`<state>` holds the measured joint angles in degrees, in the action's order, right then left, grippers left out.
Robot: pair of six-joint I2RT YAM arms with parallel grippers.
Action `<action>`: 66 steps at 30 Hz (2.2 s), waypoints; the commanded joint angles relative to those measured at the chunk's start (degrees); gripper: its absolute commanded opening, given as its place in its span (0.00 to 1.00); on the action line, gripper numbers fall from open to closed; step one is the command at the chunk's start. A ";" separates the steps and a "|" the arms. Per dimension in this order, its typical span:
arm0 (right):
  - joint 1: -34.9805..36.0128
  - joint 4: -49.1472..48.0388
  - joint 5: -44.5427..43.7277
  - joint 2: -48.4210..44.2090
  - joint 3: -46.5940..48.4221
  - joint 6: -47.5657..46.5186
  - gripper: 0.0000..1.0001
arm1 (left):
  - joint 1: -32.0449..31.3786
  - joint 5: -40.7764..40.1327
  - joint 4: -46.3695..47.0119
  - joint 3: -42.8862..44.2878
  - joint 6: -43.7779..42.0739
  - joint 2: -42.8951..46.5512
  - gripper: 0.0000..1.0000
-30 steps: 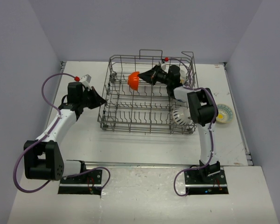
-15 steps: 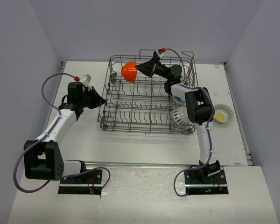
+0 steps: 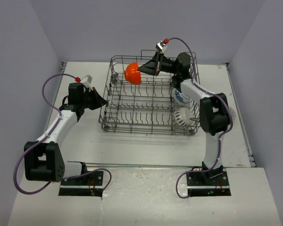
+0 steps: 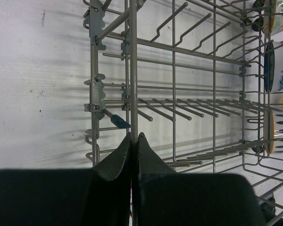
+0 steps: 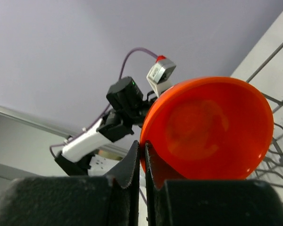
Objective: Unload the bowls from the dish rack
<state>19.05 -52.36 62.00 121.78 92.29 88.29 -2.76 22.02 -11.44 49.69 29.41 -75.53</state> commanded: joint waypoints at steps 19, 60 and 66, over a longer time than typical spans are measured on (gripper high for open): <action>-2.70 70.63 -29.56 -27.20 7.03 -59.11 0.00 | -0.22 -1.19 -1.39 -0.21 -0.40 -0.67 0.00; -18.78 88.13 -88.89 -38.02 -20.92 -68.34 0.00 | -0.84 -1.10 -2.36 0.14 -1.46 -1.29 0.00; -21.42 87.78 -88.54 -35.30 -20.75 -68.17 0.00 | -1.10 -1.10 -2.36 0.49 -1.72 -1.64 0.00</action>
<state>-1.28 37.89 -25.63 86.13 70.63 20.08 -3.05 21.87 -11.33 49.71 29.39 -75.64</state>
